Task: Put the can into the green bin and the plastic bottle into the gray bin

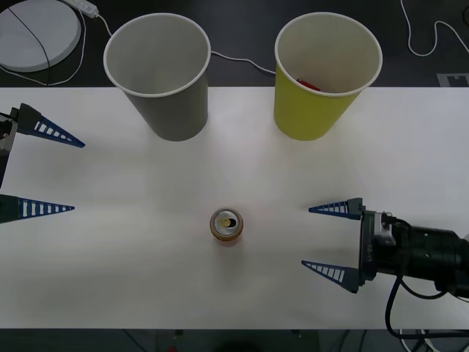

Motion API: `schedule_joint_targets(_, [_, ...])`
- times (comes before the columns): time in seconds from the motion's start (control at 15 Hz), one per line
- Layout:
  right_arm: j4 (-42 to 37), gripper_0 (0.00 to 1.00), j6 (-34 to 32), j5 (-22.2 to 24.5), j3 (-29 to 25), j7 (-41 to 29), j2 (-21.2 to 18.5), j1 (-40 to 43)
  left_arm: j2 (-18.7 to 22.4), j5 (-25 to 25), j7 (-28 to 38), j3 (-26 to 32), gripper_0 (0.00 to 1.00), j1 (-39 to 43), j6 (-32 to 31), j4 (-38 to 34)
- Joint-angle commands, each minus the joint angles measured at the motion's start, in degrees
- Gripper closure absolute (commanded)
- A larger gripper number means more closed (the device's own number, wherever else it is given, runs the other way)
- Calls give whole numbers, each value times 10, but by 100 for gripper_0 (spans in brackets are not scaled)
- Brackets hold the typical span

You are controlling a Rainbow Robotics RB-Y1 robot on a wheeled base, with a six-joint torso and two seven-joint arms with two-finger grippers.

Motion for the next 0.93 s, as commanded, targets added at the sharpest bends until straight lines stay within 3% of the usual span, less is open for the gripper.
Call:
schedule_joint_targets(0.07, [34,0,16,-4,20,45,15,-16,0,0,0,0,0,0,0,0])
schedule_joint_targets(0.4, [80,0,70,-44,86,104,26,-43,0,0,0,0,0,0,0,0])
schedule_joint_targets(0.93, [93,0,152,-68,169,121,52,-72,0,0,0,0,0,0,0,0])
